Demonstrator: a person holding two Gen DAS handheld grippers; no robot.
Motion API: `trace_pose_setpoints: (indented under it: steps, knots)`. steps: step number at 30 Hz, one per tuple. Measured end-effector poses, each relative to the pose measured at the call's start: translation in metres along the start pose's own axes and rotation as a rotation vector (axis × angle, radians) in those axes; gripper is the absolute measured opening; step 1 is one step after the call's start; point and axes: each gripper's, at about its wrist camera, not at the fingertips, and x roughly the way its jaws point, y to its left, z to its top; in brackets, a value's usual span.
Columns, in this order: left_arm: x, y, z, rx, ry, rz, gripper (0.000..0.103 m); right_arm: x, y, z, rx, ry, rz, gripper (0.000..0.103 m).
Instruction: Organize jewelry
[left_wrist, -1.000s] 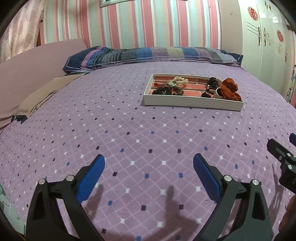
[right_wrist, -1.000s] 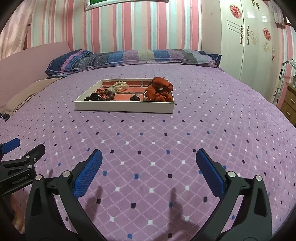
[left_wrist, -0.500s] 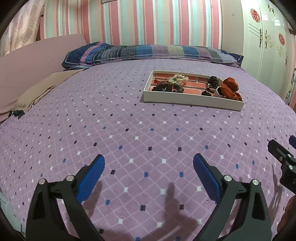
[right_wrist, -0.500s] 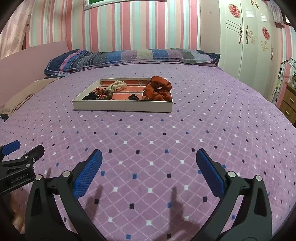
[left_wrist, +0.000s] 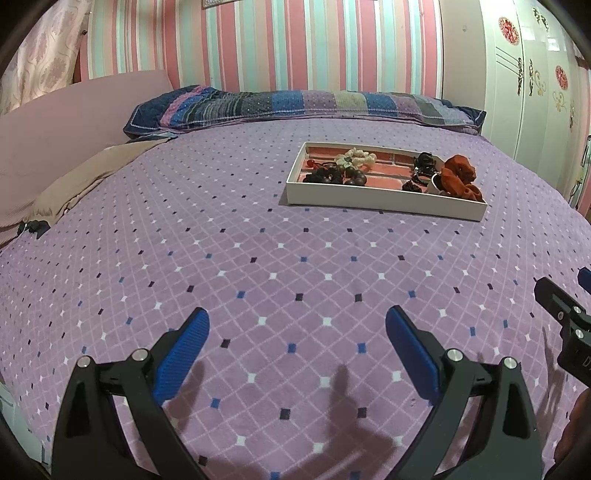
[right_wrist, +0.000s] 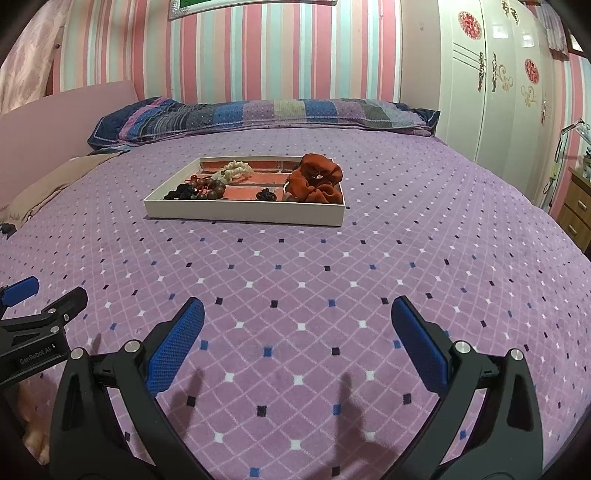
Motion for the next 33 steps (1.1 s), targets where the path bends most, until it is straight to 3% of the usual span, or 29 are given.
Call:
trace_pose_setpoints:
  steps: [33]
  knots:
    - [0.0011, 0.0005, -0.0014, -0.004, -0.002, 0.008, 0.094, -0.0017, -0.0006, 0.001, -0.003, -0.002, 0.004, 0.099]
